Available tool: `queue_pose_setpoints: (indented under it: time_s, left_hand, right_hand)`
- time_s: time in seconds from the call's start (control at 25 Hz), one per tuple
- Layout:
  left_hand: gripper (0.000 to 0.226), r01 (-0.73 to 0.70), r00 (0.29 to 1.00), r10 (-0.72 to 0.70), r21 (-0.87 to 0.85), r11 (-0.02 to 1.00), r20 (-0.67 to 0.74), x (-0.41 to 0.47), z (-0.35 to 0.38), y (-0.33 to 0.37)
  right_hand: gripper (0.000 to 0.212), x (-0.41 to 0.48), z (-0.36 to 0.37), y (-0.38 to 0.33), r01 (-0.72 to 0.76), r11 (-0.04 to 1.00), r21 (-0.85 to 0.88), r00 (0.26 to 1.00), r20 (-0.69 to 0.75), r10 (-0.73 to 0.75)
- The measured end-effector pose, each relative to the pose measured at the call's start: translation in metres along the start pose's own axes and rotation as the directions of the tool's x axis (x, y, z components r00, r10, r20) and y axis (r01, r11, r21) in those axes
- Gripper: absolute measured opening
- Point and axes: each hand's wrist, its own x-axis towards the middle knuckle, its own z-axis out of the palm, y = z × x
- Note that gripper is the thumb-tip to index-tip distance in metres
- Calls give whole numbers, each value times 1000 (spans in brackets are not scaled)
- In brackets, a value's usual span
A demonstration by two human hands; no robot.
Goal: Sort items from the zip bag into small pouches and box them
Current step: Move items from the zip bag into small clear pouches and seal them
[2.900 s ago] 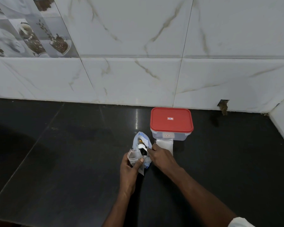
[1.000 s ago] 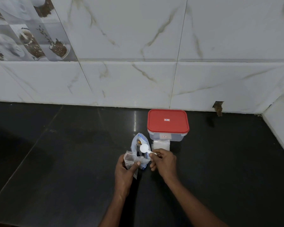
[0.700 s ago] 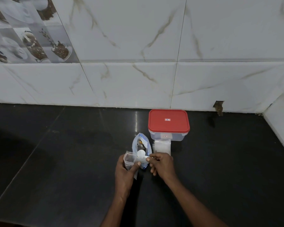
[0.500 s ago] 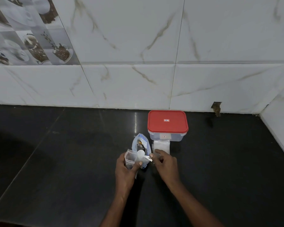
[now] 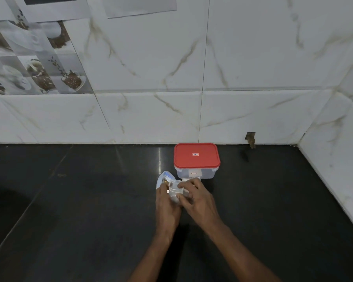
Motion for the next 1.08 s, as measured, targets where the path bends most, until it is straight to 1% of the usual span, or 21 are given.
queue_pose_setpoints:
  time_s: [0.04, 0.08, 0.16, 0.24, 0.28, 0.32, 0.4, 0.52, 0.6, 0.68, 0.72, 0.76, 0.8, 0.84, 0.92, 1.04, 1.08]
  left_hand:
    - [30, -6, 1000, 6, 12, 1000, 6, 0, 0, 2]
    - [32, 12, 1000, -11, -24, 1000, 20, 0, 1, 2]
    - [47, 85, 992, -74, -110, 990, 98, 2, 0, 1]
    - [63, 152, 974, -112, -203, 967, 197, 2, -2, -1]
    - [66, 175, 967, -122, -238, 955, 221, 2, -4, -3]
    - [65, 182, 966, -124, -259, 948, 226, 3, -5, -5]
    - [49, 182, 969, -132, -243, 953, 210, 4, -8, -5]
    - [28, 224, 958, -175, -211, 951, 227, 8, -4, -8]
    - [14, 227, 952, -176, -197, 954, 249, 10, 1, -10]
    - [10, 270, 939, -208, -216, 938, 274, 11, 6, -7]
    - [10, 305, 929, -230, -248, 920, 290, 10, 7, -4]
    - [11, 334, 920, -246, -280, 900, 306, 11, 7, -1]
    - [11, 357, 912, -255, -314, 880, 321, 11, 8, 1]
    - [11, 374, 906, -265, -334, 865, 329, 11, 9, 1]
    - [12, 403, 900, -292, -363, 840, 323, 12, 10, -2]
    - [16, 465, 876, -352, -382, 799, 330, 8, 17, -6]
    - [16, 484, 866, -364, -397, 780, 342, 6, 17, -6]
  right_hand:
    - [25, 0, -3, 2, 16, 999, -34, 999, 32, -15]
    - [19, 1, -5, 3, 16, 999, -37, 998, 57, -14]
    - [9, 4, -12, 5, -12, 1000, 5, 997, 70, 11]
    - [8, 7, -22, 8, -74, 996, 56, 996, 56, 70]
    - [9, 9, -28, 10, -115, 990, 79, 993, 48, 111]
    - [9, 11, -34, 13, -152, 984, 97, 988, 39, 149]
    - [13, 14, -43, 22, -201, 973, 110, 980, 31, 199]
    - [19, 17, -50, 33, -216, 972, 96, 976, 35, 213]
    - [23, 20, -51, 38, -245, 961, 131, 969, 14, 246]
    - [29, 20, -51, 42, -287, 932, 221, 955, -15, 298]
    - [36, 18, -51, 43, -319, 900, 298, 942, -2, 335]
    - [43, 16, -51, 43, -358, 847, 393, 927, 39, 374]
    - [45, 13, -50, 45, -402, 793, 459, 910, 98, 404]
    - [43, 9, -49, 46, -430, 762, 484, 898, 148, 414]
    - [33, 4, -44, 51, -455, 765, 456, 889, 178, 423]
    - [17, -8, -40, 61, -475, 731, 489, 857, 69, 511]
    - [14, -11, -38, 62, -473, 717, 512, 850, 53, 523]
